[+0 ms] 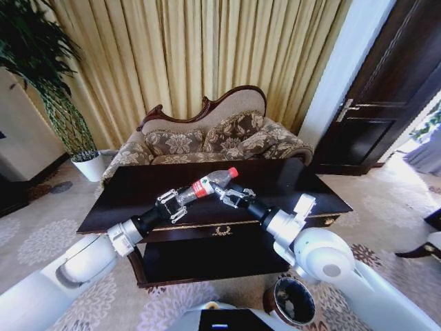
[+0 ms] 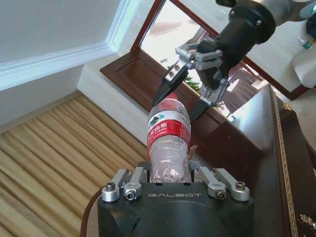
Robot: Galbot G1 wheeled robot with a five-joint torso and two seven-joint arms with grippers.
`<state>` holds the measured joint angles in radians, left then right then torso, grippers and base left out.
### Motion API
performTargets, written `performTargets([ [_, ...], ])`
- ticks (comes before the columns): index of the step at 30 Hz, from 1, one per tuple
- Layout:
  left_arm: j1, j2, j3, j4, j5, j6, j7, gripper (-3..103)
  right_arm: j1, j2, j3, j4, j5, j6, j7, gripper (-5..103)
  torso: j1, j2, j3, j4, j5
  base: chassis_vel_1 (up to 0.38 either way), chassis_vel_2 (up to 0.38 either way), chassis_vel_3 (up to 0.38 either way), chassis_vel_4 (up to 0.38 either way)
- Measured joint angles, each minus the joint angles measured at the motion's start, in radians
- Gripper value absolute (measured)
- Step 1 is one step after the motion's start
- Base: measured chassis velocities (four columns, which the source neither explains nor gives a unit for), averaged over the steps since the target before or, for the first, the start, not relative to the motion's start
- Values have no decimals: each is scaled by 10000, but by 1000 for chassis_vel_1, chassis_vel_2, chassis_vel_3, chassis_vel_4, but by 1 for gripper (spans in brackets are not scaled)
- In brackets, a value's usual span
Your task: Move to the front of the table and place the trash on the table into the trash bin.
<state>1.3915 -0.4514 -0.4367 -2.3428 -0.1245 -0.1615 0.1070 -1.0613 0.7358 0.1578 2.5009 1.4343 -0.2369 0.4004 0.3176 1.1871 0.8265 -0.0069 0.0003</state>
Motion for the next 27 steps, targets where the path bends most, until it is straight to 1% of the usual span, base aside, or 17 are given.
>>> performTargets([
  [7, -27, 87, 116, -82, 115, -45, 142, 36, -17, 93, -89, -21, -21, -36, -17, 100, 0, 0, 0, 0, 0, 0, 0, 0, 0],
  [18, -86, 97, 353, -88, 244, -74, 190, 36, -97, 88, -116, -15, -88, -54, -95, 100, 0, -1, 0, 0, -1, 0, 0, 0, 0],
  [19, -86, 102, 356, -88, 253, -80, 202, 36, -117, 94, -131, -14, -125, -61, -106, 103, 0, -1, 0, 0, -1, 0, 0, 0, 0],
  [21, -87, 103, 363, -87, 258, -83, 192, 36, -150, 96, -145, -19, -221, -67, -108, 95, 0, -1, 0, 0, -1, 0, 0, 0, 0],
  [22, -87, 103, 363, -87, 258, -83, 192, 36, -150, 96, -145, -19, -221, -67, -108, 95, 0, -1, 0, 0, -1, 0, 0, 0, 0],
  [24, -73, 93, 390, -87, 273, -83, 184, 36, -199, 101, -136, -31, -288, -67, -96, 84, 0, 0, 0, 0, -1, 0, 0, 0, 0],
  [25, -73, 93, 390, -87, 273, -83, 184, 36, -199, 101, -136, -31, -288, -67, -96, 84, 0, 0, 0, 0, -1, 0, 0, 0, 0],
  [27, -48, 78, 414, -86, 300, -86, 182, 36, -262, 94, -109, -32, -343, -65, -76, 73, 0, -1, 0, 0, 0, 0, 0, 0, 0],
])
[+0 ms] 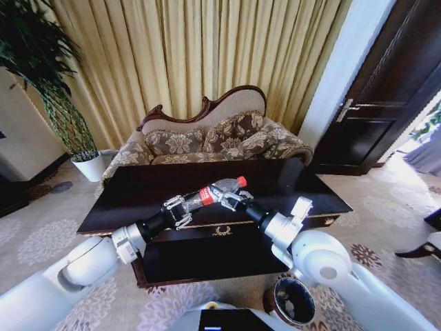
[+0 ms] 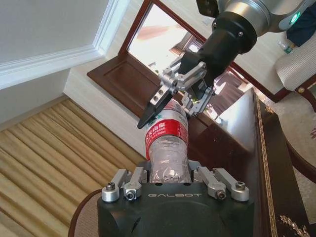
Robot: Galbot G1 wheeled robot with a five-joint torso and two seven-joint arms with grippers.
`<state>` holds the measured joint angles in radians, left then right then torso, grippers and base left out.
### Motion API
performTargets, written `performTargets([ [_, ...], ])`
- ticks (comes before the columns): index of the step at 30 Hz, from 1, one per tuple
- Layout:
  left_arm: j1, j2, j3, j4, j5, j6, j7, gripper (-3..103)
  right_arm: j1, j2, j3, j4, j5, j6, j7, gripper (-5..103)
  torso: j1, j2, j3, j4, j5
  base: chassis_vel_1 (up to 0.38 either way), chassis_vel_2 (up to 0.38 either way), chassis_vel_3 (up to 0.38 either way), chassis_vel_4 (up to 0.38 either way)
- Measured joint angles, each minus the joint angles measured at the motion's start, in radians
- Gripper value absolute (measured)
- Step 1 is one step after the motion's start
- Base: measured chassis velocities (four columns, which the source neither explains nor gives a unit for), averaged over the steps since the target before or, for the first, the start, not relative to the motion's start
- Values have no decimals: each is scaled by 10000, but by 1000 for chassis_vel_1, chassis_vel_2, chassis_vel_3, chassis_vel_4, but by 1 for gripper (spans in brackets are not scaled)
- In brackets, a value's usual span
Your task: Move to the front of the table and place the trash on the table into the trash bin.
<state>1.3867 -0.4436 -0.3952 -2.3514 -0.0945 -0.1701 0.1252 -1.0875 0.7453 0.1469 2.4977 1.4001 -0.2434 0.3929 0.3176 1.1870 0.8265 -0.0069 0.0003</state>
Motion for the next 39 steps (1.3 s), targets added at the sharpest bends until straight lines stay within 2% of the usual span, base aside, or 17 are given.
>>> performTargets([
  [1, 0, 0, 0, 0, 0, 0, 0, 36, 0, 0, 0, 0, 0, 0, 0, 73, 0, 0, 0, 0, 0, 0, 0, 0, 0],
  [2, 5, -8, 9, 0, 4, 0, 1, 36, -22, -10, 12, 0, -14, 3, 13, 68, 0, 0, 0, 0, 0, 0, 0, 0, 0],
  [3, 5, -8, 9, 0, 4, 0, 1, 36, -22, -10, 12, 0, -14, 3, 13, 68, 0, 0, 0, 0, 0, 0, 0, 0, 0],
  [9, 125, -74, -57, -9, 4, 18, -2, 36, -38, -46, 25, 11, -31, 29, 32, 51, 0, 0, 0, 0, 0, 0, 0, 0, 0],
  [13, 176, -88, -85, -37, -1, 52, -24, 32, -51, -54, 29, 14, -33, 32, 32, 45, 0, 0, 0, 1, 0, 0, 0, 0, 0],
  [16, 199, -115, -90, -46, 11, 80, 9, 43, -130, -56, 47, 27, -61, 40, 31, 42, -1, 0, 0, 0, 0, 0, 0, 0, 0],
  [17, 199, -115, -90, -46, 11, 80, 9, 43, -130, -56, 47, 27, -61, 40, 31, 42, -1, 0, 0, 0, 0, 0, 0, 0, 0],
  [19, 247, -145, -95, -73, 12, 87, 14, 54, -195, -48, 64, 35, -78, 50, 37, 39, 0, 0, 0, 0, 0, 0, 0, 0, 0],
  [20, 247, -145, -95, -73, 12, 87, 14, 54, -195, -48, 64, 35, -78, 50, 37, 39, 0, 0, 0, 0, 0, 0, 0, 0, 0],
  [23, 316, -162, -166, -109, -10, 93, 14, 70, -238, -47, 76, 35, -83, 48, 76, 33, -1, 1, 0, 0, 0, 0, 0, 0, 0],
  [26, 321, -168, -209, -119, -29, 102, 12, 76, -239, -44, 85, 35, -86, 50, 105, 33, -1, 1, 0, 0, 0, 0, 0, 0, 0],
  [30, 401, -243, -367, -214, -234, 211, 3, 97, -238, 27, 109, 27, -172, 143, 223, 32, 0, 0, 0, 0, 0, 0, 0, 0, 0],
  [39, 487, -743, -941, -256, -997, 517, -330, 100, -231, 68, 250, -329, -993, 294, 254, 32, 0, 0, 0, -1, 0, 0, 0, 0, 0],
])
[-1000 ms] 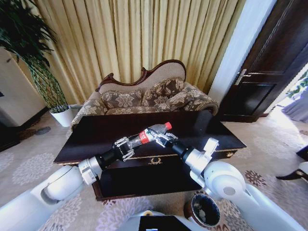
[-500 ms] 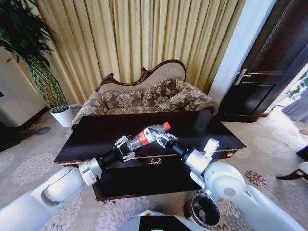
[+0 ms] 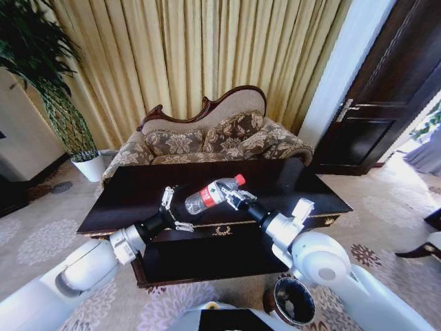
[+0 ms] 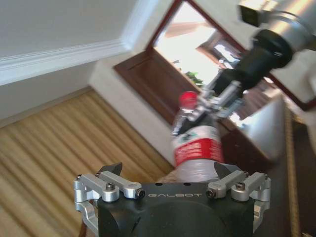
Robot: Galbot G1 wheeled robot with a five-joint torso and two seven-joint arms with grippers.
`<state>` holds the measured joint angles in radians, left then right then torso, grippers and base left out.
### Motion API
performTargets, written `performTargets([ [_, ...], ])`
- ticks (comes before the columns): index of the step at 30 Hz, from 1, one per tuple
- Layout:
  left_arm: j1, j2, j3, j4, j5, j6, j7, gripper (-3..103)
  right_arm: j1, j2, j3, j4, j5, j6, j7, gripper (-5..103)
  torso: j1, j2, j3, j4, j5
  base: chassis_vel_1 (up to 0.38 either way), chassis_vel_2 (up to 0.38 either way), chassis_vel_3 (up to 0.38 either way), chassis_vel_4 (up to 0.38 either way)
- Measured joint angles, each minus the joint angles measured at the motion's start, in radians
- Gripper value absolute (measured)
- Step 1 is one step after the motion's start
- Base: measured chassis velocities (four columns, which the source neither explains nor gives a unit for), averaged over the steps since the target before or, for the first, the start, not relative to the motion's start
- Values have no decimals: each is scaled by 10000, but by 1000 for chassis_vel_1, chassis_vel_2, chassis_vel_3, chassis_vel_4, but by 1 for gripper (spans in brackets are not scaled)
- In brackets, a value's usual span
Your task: Move to the front of the table and place the trash on the table into the trash bin.
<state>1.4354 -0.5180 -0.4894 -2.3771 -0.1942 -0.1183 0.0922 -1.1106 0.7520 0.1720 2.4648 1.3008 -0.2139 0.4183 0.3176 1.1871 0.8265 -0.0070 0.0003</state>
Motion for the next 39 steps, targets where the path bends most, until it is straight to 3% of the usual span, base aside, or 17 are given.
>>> performTargets([
  [7, -43, -521, -535, -29, -1493, 650, -935, 100, -9, -32, 158, -211, -604, 54, 64, 32, 0, 0, 0, 0, 1, 0, 0, 0, 0],
  [10, 18, -850, -646, -135, -1978, 1073, -1418, 100, -12, -23, 164, -341, -921, 77, 247, 32, 0, 0, 0, 0, 0, 0, 0, 0, 0],
  [13, 18, -1314, -779, -252, -2667, 1894, -2224, 100, -13, -19, 174, -536, -1390, 75, 581, 32, 0, 0, 0, 1, 0, 0, 0, 0, 0],
  [14, 18, -1314, -779, -252, -2667, 1894, -2224, 100, -13, -19, 174, -536, -1390, 75, 581, 32, 0, 0, 0, 1, 0, 0, 0, 0, 0],
  [16, -119, -1613, -956, -248, -3288, 2632, -3146, 100, -79, -11, 220, -771, -2091, 31, 791, 32, 0, 0, 0, 2, 0, 0, 0, 0, 0],
  [17, -119, -1613, -956, -248, -3288, 2632, -3146, 100, -79, -11, 220, -771, -2091, 31, 791, 32, 0, 0, 0, 2, 0, 0, 0, 0, 0],
  [18, -255, -1778, -1086, -122, -3697, 3071, -3757, 100, -186, 39, 266, -1016, -2975, 31, 831, 32, 0, 0, 0, 1, 0, 0, 0, 0, 0],
  [21, -388, -1944, -1264, 215, -4065, 3314, -4241, 100, -305, 133, 299, -1348, -4108, 67, 873, 32, 1, 0, 0, -1, 0, 0, 0, 0, 0],
  [24, -400, -2024, -1413, 474, -4161, 3388, -4345, 100, -367, 201, 335, -1507, -4627, 89, 924, 32, 1, 0, 0, -1, 0, 0, 0, 0, 0],
  [27, -317, -2175, -2126, 950, -4855, 3794, -4432, 100, -508, 317, 521, -1829, -5466, 179, 1063, 32, 0, 0, 0, 1, -1, 0, 0, 0, 0],
  [30, -316, -2202, -2327, 1045, -4988, 3927, -4360, 100, -518, 324, 559, -1879, -5535, 198, 1093, 32, 0, 0, 0, 1, -1, 0, 0, 0, 0],
  [32, -360, -2225, -2925, 1342, -5370, 4330, -4091, 100, -540, 333, 686, -2004, -5647, 213, 1188, 32, 0, 0, 0, 1, 0, 0, 0, 0, 0],
  [39, -93, -2113, -3961, 1976, -5902, 4632, -3582, 100, -693, 488, 918, -2379, -5939, 296, 1231, 32, 0, 0, 0, 2, -1, 0, 0, 0, 0],
])
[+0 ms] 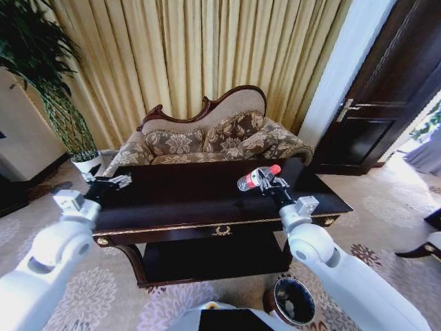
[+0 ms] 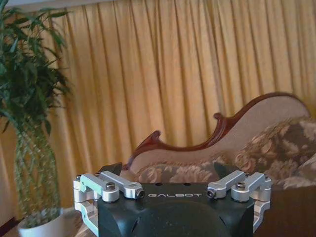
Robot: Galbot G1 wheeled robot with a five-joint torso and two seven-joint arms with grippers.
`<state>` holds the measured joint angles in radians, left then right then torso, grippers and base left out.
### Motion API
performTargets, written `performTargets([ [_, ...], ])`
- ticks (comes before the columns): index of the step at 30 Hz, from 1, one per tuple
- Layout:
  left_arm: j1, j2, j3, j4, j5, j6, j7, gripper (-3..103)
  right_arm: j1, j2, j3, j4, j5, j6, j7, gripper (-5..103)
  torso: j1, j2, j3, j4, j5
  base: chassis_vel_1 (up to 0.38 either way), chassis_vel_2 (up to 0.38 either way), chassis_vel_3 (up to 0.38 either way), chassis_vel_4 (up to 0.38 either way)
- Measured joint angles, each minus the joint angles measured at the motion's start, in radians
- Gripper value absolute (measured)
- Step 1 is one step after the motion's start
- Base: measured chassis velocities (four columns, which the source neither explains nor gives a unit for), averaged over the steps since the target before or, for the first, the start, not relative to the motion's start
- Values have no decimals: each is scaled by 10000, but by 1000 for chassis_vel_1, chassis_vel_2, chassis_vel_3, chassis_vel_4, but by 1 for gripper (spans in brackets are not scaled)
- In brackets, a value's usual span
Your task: Move to the front of the table and place the trash on the table into the trash bin.
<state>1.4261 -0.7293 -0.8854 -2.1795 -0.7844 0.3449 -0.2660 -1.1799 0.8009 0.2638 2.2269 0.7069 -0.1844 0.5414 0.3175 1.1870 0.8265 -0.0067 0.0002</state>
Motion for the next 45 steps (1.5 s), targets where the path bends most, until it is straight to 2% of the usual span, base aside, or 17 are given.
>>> performTargets([
  [4, 350, 59, -560, 651, -298, -250, 632, 100, -77, 104, 74, -405, -552, 167, 39, 32, 0, 0, 0, -1, 1, 0, 0, 0, 0],
  [5, 350, 59, -560, 651, -298, -250, 632, 100, -77, 104, 74, -405, -552, 167, 39, 32, 0, 0, 0, -1, 1, 0, 0, 0, 0],
  [7, 553, 76, -749, 1055, -424, -635, 1181, 100, -79, 116, 225, -624, -796, 174, 88, 32, 1, 0, 0, -1, 0, 0, 0, 0, 0],
  [8, 553, 76, -749, 1055, -424, -635, 1181, 100, -79, 116, 225, -624, -796, 174, 88, 32, 1, 0, 0, -1, 0, 0, 0, 0, 0],
  [11, 761, 77, -982, 1600, -611, -1521, 2089, 100, -102, 86, 488, -845, -906, 126, 148, 32, 0, 0, 0, -1, -1, 0, 0, 0, 0],
  [16, 836, 78, -1192, 1662, -1031, -1553, 2153, 100, -117, 55, 593, -984, -913, 79, 167, 32, 0, 0, 0, -1, 0, 0, 0, 0, 0],
  [18, 835, 101, -1321, 1595, -1432, -1295, 2060, 100, -137, 56, 601, -1025, -942, 45, 171, 32, 0, 0, 0, -1, 1, 0, 0, 0, 0],
  [24, 729, 195, -1518, 1389, -1849, -871, 1829, 100, -290, 90, 641, -962, -1068, -23, 173, 32, 0, 0, -1, -2, 1, 0, 0, 0, 0],
  [45, 707, 405, -1413, 1292, -1563, -879, 1867, 100, -788, -4, 1354, -543, -885, -116, 166, 32, 0, 0, 0, -2, 1, 0, 0, 0, 0],
])
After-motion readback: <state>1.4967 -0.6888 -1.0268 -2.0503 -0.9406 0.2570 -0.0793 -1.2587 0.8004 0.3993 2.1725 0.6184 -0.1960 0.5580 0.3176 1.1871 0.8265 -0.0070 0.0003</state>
